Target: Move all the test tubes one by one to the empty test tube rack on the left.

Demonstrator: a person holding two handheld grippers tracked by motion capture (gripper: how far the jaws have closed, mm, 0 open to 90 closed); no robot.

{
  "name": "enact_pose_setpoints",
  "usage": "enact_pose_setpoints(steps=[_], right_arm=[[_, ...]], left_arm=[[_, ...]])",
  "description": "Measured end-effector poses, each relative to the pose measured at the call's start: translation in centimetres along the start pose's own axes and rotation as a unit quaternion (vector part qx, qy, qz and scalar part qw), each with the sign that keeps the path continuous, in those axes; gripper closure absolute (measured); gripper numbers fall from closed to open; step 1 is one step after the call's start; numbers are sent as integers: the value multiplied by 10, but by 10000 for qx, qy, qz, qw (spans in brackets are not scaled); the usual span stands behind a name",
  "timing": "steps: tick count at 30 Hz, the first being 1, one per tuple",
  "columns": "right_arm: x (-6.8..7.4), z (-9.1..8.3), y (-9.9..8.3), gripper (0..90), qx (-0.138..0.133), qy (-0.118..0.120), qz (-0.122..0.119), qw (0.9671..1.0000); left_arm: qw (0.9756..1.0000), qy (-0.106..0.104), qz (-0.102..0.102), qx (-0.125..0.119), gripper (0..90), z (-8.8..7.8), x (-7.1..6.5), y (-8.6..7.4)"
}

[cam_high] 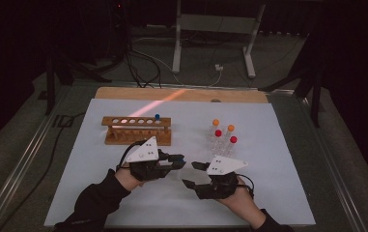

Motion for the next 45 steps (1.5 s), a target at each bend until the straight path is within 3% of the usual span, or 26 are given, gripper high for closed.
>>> enact_pose_setpoints(steps=[5, 11, 17, 25, 31, 35, 45], right_arm=[[-1, -1, 1, 167, -10, 46, 85, 10000], [-6, -2, 1, 103, -76, 4, 191, 9998], [-7, -3, 1, 15, -46, 139, 181, 9997], [-7, -5, 0, 0, -88, 86, 116, 9999], [-7, -6, 0, 0, -177, 63, 111, 9998], [-6, -6, 1, 0, -189, 91, 95, 9997], [-6, -6, 1, 0, -181, 97, 69, 9998]], left_arm=[[9995, 290, -136, 10, 771, -13, 17, 0], [9973, 676, -270, 64, 771, -29, 38, 2], [9946, 969, -366, 89, 771, -42, 57, 6], [9914, 1251, -378, 58, 770, -55, 78, 15], [9883, 1438, -508, -41, 771, -63, 95, 18], [9854, 1582, -624, -99, 771, -66, 106, 17], [9748, 1985, -968, -310, 771, -64, 139, 13]])
Point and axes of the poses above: each handheld gripper's, and its own axes: z roughly forward along the jaws, y roughly out of its top, x roughly to its left, the point moved 4 cm from there along z, roughly forward along the jaws, and after that the axes turned 11 degrees about x, right-handed, at the moved point
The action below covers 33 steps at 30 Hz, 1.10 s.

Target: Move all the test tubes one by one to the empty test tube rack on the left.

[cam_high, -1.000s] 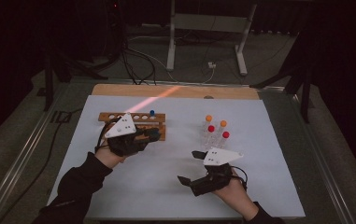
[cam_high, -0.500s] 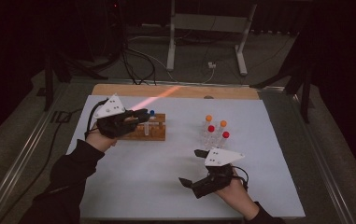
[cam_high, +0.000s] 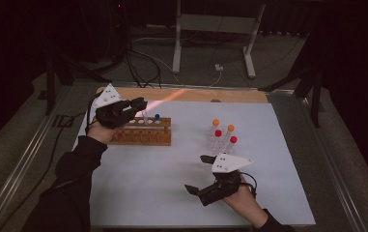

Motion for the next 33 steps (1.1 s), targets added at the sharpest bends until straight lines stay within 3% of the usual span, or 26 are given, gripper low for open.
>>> enact_pose_setpoints(steps=[13, 22, 33], right_arm=[[0, 0, -1, 0, -9, 18, 7, 10000], [-1, -1, -1, 0, -5, 57, 11, 10000], [-1, 0, -2, 0, 14, 85, 17, 10000]], left_arm=[[9995, 190, -212, 104, 771, 35, 13, -14], [9992, 182, -339, 146, 771, 48, 12, -32], [9983, 180, -408, 373, 770, 59, 11, -54]])
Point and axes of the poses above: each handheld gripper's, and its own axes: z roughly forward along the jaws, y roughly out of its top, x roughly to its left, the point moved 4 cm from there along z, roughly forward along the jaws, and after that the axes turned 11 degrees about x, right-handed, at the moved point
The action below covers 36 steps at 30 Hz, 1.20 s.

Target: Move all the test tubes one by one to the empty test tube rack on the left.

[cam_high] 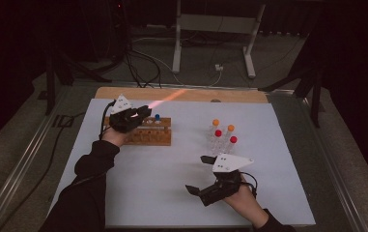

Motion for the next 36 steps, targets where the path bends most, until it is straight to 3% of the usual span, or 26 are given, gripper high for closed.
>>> enact_pose_setpoints(steps=[6, 15, 24, 30, 36], right_arm=[[0, -1, 0, 0, -9, 13, 22, 10000], [-1, -2, 0, 0, -6, 16, 24, 10000], [-1, -3, 0, 0, -19, 15, 31, 10000], [-4, -4, 0, 0, -41, -8, 59, 10000], [-6, -6, 0, 0, -83, -32, 34, 10000]], left_arm=[[9997, 46, 103, 220, 770, 8, -1, -7], [9988, 68, 97, 475, 769, 16, 0, -12], [9986, 30, 129, 512, 757, 15, 1, -11], [9995, -53, 78, 312, 603, -1, 0, -2], [9996, -223, 102, 167, 393, -20, -11, 8]])
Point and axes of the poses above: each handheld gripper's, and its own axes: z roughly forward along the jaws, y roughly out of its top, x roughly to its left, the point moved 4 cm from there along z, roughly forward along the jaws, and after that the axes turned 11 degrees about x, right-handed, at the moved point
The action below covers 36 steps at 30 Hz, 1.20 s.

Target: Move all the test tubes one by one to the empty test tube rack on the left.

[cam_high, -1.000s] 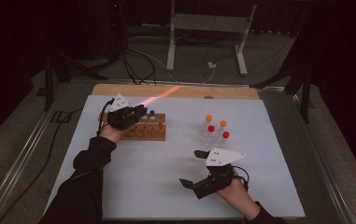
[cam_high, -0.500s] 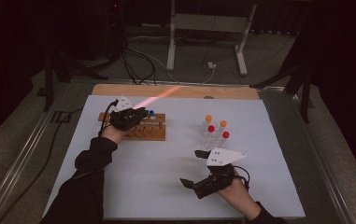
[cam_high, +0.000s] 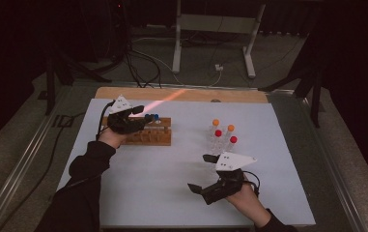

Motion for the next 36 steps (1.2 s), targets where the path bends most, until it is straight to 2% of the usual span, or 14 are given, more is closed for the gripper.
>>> enact_pose_setpoints(steps=[1, 2, 5, 8, 10, 15, 20, 22, 25, 28, 31, 32, 33, 36], right_arm=[[-1, -1, 0, 0, -31, -17, -21, 10000], [-2, -3, 0, 0, -43, -19, -38, 10000], [-8, -10, 1, 0, -100, -129, -93, 9998], [-16, -21, 3, 0, -232, -280, -62, 9993], [-23, -30, 4, 0, -312, -396, -10, 9987], [-43, -52, 3, 0, -444, -850, 185, 9952], [-69, -64, -6, 0, -349, -1277, 488, 9900], [-79, -66, -12, 0, -293, -1339, 648, 9884], [-92, -65, -21, 0, -234, -1449, 804, 9859], [-102, -60, -31, 0, -31, -1629, 797, 9834], [-111, -54, -40, 0, 71, -1565, 957, 9830], [-114, -51, -43, 22, 124, -1589, 992, 9822], [-116, -49, -45, 83, 159, -1654, 1047, 9805], [-124, -43, -53, 156, 172, -1766, 1246, 9762]], left_arm=[[10000, -77, 10, -18, 362, -3, -3, 1], [10000, -48, 16, -26, 327, -5, -6, 1], [9996, -266, 4, -62, 192, -14, -15, 1], [9985, -533, 7, -142, 120, -23, -24, -1], [9964, -825, 39, -169, 38, -29, -31, -3], [9938, -1065, 148, -290, 18, -43, -48, -10], [9917, -1233, 246, -255, 13, -51, -63, -20], [9909, -1293, 291, -248, 13, -52, -69, -25], [9902, -1323, 374, -232, 13, -52, -77, -30], [9893, -1391, 379, -244, 14, -51, -83, -35], [9885, -1438, 381, -264, 13, -49, -86, -39], [9886, -1429, 399, -268, 13, -49, -87, -40], [9887, -1417, 412, -263, 13, -49, -88, -41], [9887, -1416, 413, -255, 13, -48, -88, -44]])
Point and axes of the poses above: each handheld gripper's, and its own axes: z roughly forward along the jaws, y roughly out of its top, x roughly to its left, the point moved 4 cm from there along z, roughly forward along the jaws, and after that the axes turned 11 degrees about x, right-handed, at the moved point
